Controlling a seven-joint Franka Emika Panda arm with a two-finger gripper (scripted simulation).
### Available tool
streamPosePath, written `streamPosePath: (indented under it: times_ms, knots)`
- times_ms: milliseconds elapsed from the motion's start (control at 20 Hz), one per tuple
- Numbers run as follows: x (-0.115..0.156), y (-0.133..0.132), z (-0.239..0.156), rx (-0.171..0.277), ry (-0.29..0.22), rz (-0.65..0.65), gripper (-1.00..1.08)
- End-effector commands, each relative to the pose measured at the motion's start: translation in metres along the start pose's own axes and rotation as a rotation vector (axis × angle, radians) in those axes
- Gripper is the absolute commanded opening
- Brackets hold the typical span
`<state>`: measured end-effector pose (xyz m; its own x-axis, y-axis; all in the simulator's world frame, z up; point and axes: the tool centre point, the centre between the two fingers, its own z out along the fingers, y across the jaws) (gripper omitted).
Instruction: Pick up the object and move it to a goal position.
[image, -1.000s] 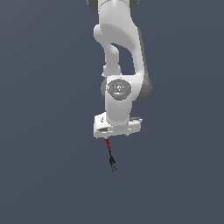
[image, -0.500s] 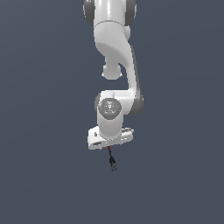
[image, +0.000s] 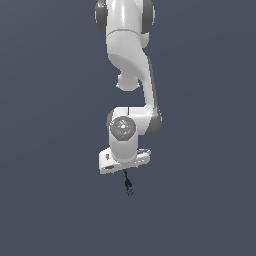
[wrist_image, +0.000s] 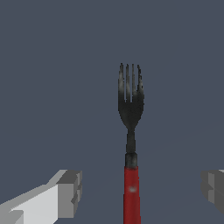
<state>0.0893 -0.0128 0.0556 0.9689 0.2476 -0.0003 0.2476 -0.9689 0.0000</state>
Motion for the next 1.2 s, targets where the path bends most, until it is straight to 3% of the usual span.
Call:
streamPosePath:
  times_ms: [0, 400, 700, 750, 1150]
  knots:
    - [0.000, 0.000, 0.005, 0.000, -0.001, 0.000, 1.00]
    - [-0.001, 0.000, 0.043, 0.000, 0.000, -0.003, 1.00]
    - [0.001, 0.000, 0.049, 0.000, 0.000, -0.003, 1.00]
    - [0.001, 0.000, 0.049, 0.000, 0.000, -0.003, -1.00]
    - [0.001, 0.000, 0.049, 0.000, 0.000, -0.003, -1.00]
